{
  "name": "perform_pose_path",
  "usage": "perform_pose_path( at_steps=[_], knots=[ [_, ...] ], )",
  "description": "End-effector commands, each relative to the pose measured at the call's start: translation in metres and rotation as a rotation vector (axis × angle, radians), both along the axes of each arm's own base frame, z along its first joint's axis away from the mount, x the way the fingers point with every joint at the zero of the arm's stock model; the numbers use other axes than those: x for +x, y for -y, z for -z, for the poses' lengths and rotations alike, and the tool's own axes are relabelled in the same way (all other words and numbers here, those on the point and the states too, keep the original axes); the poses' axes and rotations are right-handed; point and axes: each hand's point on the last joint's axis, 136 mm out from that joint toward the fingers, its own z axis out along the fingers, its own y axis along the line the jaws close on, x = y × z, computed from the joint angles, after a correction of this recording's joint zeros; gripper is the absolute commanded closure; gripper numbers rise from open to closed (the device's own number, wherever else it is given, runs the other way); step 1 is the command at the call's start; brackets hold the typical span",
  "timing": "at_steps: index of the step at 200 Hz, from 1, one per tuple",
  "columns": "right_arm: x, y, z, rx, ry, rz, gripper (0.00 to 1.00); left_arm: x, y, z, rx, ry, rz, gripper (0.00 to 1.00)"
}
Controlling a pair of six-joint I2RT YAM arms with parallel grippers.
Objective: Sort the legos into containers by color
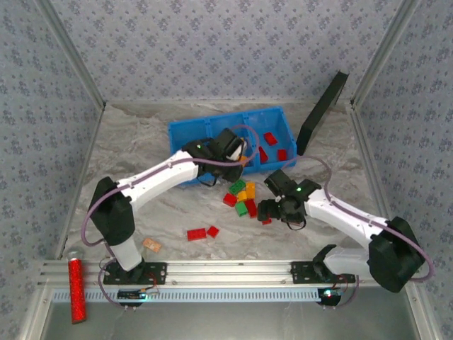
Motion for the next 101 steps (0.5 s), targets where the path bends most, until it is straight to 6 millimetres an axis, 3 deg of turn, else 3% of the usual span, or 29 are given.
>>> perform_pose_path(
  at_steps=[1,16,60,101],
  knots=[
    [0.009,-0.006,-0.003,-0.054,0.035,-0.066,0.1,0.031,0.002,-0.011,0.031,0.062,0.006,0.77],
    [0.01,-0.01,0.001,-0.081,0.028,-0.104,0.1,0.051,0.009,-0.013,0.027,0.078,0.004,0.76],
    [0.013,-0.015,0.015,-0.147,-0.008,-0.159,0.11,0.096,0.021,0.017,0.025,0.053,-0.021,0.77],
    [0.014,-0.017,0.022,-0.192,-0.028,-0.208,0.14,0.121,0.018,0.042,0.037,0.032,-0.053,0.77]
  ],
)
